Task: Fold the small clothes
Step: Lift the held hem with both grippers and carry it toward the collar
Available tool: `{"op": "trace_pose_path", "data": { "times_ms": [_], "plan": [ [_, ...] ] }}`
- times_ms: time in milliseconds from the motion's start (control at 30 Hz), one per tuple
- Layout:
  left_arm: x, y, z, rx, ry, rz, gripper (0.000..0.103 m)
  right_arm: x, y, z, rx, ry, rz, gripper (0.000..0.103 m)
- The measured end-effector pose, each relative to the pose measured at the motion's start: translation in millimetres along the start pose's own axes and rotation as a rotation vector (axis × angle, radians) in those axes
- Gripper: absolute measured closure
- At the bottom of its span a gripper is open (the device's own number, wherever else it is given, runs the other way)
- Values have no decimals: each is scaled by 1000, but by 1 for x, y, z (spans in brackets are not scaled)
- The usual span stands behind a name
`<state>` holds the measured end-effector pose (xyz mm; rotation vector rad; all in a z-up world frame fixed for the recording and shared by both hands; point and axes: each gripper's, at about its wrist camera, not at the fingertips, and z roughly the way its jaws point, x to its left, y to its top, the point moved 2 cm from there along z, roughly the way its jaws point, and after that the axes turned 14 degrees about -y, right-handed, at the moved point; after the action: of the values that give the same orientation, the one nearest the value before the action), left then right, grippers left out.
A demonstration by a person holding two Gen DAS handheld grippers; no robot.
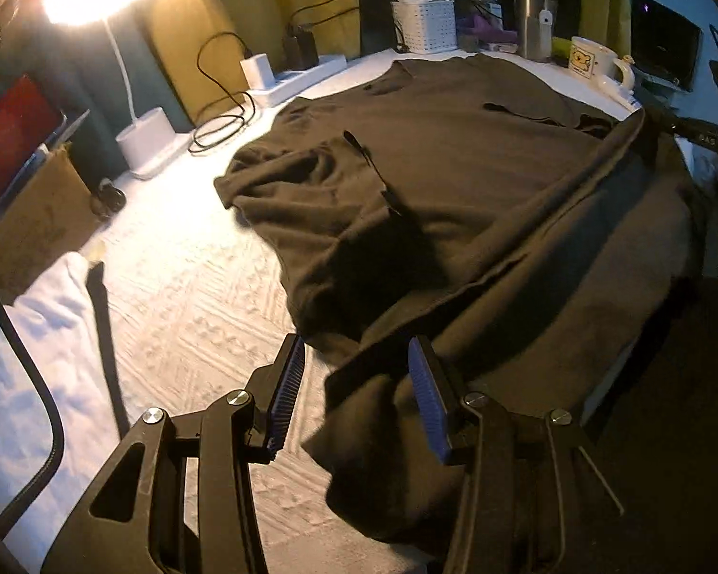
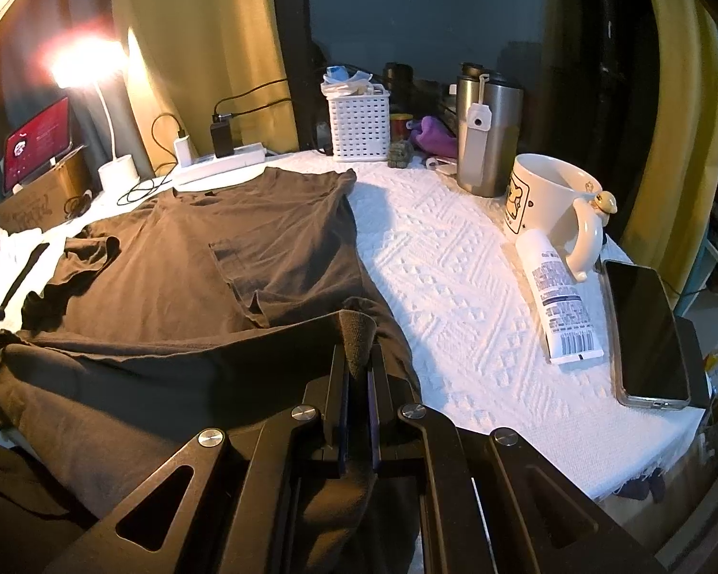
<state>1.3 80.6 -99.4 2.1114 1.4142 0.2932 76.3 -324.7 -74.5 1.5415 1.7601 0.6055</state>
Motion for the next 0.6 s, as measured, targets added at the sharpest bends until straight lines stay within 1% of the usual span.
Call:
{"op": "trace_pose_path", "data": {
  "times_ms": [100, 167, 233, 267, 300, 367, 467, 600],
  "plan": [
    [4, 0, -7, -27, -59, -42, 58, 1, -1, 2, 3, 0, -1, 97],
    [7, 0, -4, -19, -62, -40, 58, 1, -1, 2, 3, 0, -2, 97],
    [9, 0, 3, 1, -81, -41, 59, 1, -1, 2, 4, 1, 0, 97],
    [9, 1, 7, 9, -93, -40, 61, 1, -1, 2, 4, 1, 1, 97],
    [7, 1, 13, 23, -107, -32, 67, 1, -1, 2, 4, 1, 1, 97],
    [2, 1, 18, 30, -111, -8, 99, 2, -1, 2, 2, 2, 0, 97],
    [-2, 4, 14, -3, -76, 10, 99, 4, 2, 1, -7, 5, -2, 97],
    [-5, 11, -7, -79, -13, 31, 99, 5, 8, -7, -38, 10, -9, 97]
  ]
}}
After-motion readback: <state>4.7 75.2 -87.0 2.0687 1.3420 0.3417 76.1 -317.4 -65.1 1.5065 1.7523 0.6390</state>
